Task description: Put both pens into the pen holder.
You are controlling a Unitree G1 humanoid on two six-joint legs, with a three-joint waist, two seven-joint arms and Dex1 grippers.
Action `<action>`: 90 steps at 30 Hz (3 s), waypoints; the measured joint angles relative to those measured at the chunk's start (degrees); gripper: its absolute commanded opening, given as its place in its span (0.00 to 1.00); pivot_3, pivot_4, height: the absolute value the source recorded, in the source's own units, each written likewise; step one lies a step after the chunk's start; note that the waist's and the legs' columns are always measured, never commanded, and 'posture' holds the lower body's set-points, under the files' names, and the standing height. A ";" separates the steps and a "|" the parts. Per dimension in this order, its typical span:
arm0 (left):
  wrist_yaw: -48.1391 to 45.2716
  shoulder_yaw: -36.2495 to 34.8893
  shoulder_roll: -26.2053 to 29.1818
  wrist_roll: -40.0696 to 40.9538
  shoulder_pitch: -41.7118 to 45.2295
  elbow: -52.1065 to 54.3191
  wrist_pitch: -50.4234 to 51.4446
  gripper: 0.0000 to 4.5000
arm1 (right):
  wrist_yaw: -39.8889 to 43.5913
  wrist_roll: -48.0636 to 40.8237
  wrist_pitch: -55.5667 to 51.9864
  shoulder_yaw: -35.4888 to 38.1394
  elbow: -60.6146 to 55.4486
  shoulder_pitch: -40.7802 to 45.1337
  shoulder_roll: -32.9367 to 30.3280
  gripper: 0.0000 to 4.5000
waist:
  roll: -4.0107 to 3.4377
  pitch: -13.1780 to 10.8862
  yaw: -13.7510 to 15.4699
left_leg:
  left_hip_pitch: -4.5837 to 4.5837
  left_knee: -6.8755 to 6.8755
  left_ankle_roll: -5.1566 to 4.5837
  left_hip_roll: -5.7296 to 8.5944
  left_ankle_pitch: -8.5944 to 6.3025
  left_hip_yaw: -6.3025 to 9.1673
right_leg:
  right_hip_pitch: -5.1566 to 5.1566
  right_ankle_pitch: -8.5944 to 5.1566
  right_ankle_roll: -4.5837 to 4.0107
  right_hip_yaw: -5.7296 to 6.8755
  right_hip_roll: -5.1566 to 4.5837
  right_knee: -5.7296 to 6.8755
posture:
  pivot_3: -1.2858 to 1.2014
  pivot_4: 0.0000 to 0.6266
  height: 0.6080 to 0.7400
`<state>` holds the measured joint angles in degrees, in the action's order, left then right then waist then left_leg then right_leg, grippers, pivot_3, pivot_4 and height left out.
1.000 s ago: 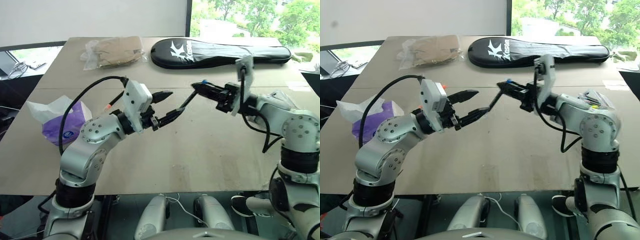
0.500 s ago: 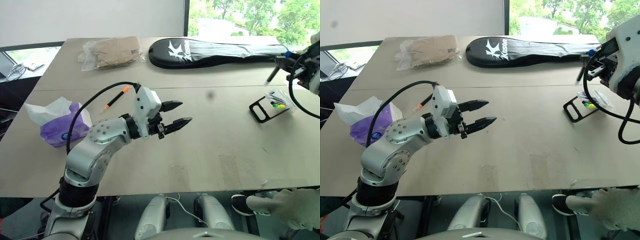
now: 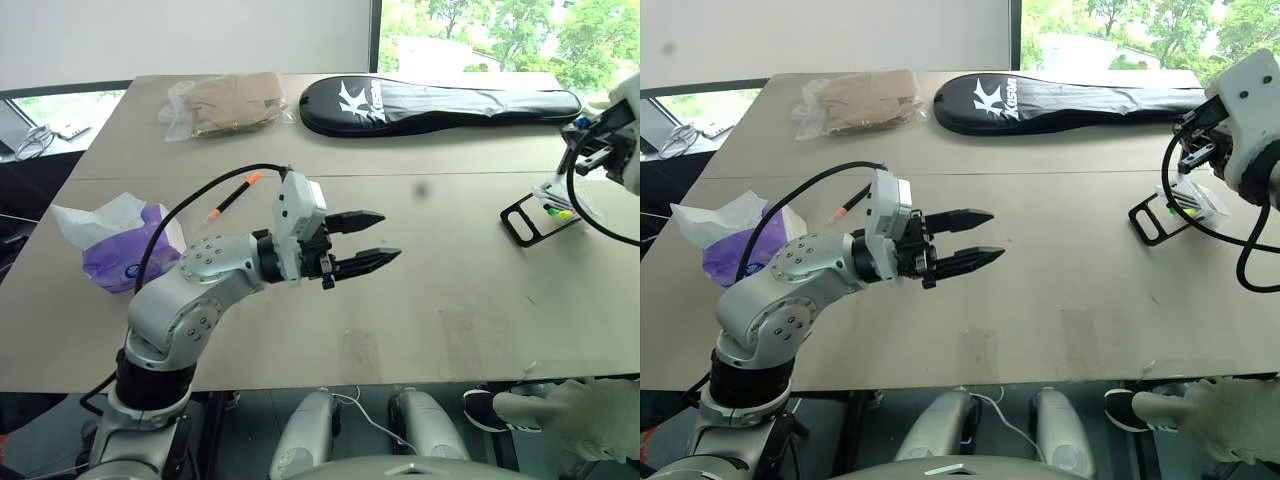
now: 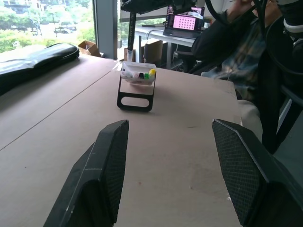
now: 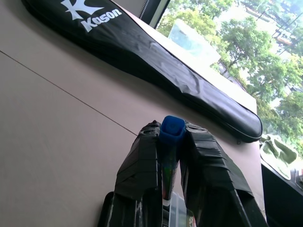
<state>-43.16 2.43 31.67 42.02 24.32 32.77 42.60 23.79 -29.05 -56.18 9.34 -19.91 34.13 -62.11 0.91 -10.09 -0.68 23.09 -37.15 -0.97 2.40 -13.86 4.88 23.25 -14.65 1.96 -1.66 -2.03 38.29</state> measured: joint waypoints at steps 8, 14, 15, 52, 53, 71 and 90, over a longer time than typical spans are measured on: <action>2.05 -0.08 0.02 0.40 -1.57 0.53 0.07 0.65 | 1.38 5.76 1.98 -4.95 1.13 -0.07 0.07 0.02 | 0.00 0.00 0.01 | -0.01 -0.01 0.02 0.00 0.01 0.00 | 0.00 0.00 0.00 -0.11 0.00 0.00 | 0.52 0.24 1.00; 3.24 -0.08 -0.02 -2.66 -2.39 0.36 -2.82 0.65 | 2.96 15.46 9.44 -12.63 2.74 -3.46 0.05 0.26 | 0.00 0.00 0.05 | 0.00 -0.02 0.22 0.01 0.13 0.01 | 0.00 0.00 0.00 -0.11 0.00 0.00 | 0.52 0.24 1.00; 3.30 -0.08 0.06 -2.95 -2.55 0.28 -3.20 0.65 | 3.34 16.22 10.13 -13.30 3.06 -3.69 0.07 0.33 | 0.00 0.00 0.05 | 0.00 -0.02 0.22 0.01 0.13 0.00 | 0.00 0.00 0.00 -0.11 0.00 0.00 | 0.52 0.24 1.00; 7.17 9.38 8.57 -40.86 37.87 -90.92 -11.58 0.65 | 6.39 -5.33 7.02 -6.96 -20.23 -19.33 31.22 1.00 | 0.08 0.01 -0.31 | 0.37 -0.26 0.23 0.24 0.14 0.13 | 0.50 -0.01 0.03 0.22 -0.01 0.51 | 0.52 0.24 1.00; 6.04 9.37 8.54 -41.43 38.82 -93.29 -13.05 0.65 | 7.16 -5.65 7.37 -7.15 -20.76 -19.68 30.74 1.00 | 0.09 0.02 -0.38 | 0.38 -0.28 0.22 0.25 0.13 0.12 | 0.50 -0.01 0.03 0.21 -0.01 0.51 | 0.52 0.24 1.00; -21.14 -0.40 8.40 -35.75 28.21 -82.47 -24.39 0.00 | 5.26 -10.50 7.51 -7.55 -17.04 -19.49 34.67 1.00 | 0.12 0.05 -1.49 | 0.57 -0.44 0.23 0.17 0.15 0.29 | 0.57 0.01 0.01 0.09 -0.22 0.60 | 0.52 0.24 1.00; -11.70 0.99 1.99 -18.34 1.02 -14.24 -6.58 0.00 | -14.27 -29.25 -10.37 1.71 -0.98 -0.76 52.99 0.43 | 0.08 0.08 -1.44 | 0.56 -0.51 0.16 0.21 0.10 0.26 | 0.61 0.01 0.00 0.06 -0.12 0.68 | 0.52 0.24 1.00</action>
<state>-54.86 3.42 33.66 23.68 25.34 18.53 36.02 9.53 -58.31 -66.54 11.05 -20.88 33.37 -9.12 1.00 -10.01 -2.12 23.65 -37.66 -0.81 2.60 -13.76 5.14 23.85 -14.64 1.96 -1.60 -2.15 38.97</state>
